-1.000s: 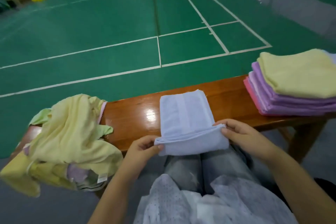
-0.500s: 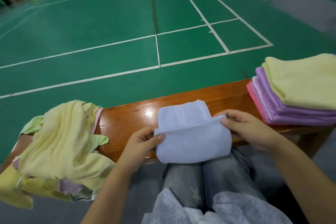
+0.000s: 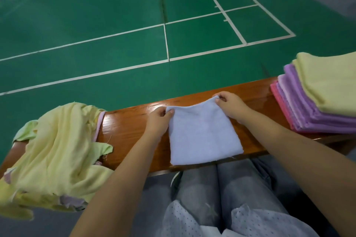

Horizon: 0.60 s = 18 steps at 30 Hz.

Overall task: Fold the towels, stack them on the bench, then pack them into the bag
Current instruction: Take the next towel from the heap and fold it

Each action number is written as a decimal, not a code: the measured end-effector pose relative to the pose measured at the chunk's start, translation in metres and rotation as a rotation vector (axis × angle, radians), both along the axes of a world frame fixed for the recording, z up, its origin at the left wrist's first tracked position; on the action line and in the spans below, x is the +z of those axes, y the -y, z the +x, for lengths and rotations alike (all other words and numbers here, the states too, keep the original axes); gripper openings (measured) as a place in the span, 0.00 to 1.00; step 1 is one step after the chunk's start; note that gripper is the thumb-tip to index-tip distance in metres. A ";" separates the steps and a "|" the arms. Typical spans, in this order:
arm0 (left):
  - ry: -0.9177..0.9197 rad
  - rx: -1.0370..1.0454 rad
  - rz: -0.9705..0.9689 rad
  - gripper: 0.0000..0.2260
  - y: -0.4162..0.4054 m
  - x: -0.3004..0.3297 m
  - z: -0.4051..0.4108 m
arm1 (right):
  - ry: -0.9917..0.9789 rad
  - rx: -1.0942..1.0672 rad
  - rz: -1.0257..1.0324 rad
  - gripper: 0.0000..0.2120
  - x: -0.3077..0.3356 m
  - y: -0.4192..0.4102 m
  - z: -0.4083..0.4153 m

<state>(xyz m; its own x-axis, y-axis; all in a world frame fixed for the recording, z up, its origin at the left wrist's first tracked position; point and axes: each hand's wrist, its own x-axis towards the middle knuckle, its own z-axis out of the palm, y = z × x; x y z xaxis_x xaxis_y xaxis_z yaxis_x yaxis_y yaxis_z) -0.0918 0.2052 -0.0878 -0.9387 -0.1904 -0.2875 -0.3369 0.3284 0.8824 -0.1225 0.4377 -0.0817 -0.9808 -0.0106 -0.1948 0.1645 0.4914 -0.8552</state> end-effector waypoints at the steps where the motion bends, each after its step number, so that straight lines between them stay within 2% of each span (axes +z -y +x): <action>1: 0.010 0.007 -0.019 0.08 0.000 -0.003 -0.003 | 0.004 -0.011 0.025 0.11 -0.003 0.000 -0.001; 4: 0.055 0.041 -0.023 0.14 0.001 -0.010 -0.007 | 0.010 -0.024 0.090 0.13 -0.008 -0.002 -0.002; 8: 0.073 0.071 -0.032 0.15 -0.002 -0.011 -0.007 | -0.016 -0.039 0.187 0.13 -0.007 0.000 -0.003; 13: 0.041 0.089 -0.224 0.13 0.004 0.007 -0.005 | 0.025 -0.222 0.294 0.18 -0.002 0.000 0.007; 15: 0.116 0.142 -0.216 0.18 0.012 0.013 0.006 | 0.107 -0.248 0.253 0.22 0.001 -0.002 0.023; 18: 0.320 0.101 -0.119 0.27 0.012 0.016 0.036 | 0.247 -0.248 0.220 0.28 0.003 -0.004 0.051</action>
<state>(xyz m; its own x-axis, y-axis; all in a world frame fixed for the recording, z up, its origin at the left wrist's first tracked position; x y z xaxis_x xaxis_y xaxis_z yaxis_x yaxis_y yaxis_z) -0.0557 0.1936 -0.0714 -0.7791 -0.3277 -0.5344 -0.6264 0.3735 0.6842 -0.0714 0.4414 -0.0792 -0.8719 0.2887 -0.3956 0.4881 0.5779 -0.6541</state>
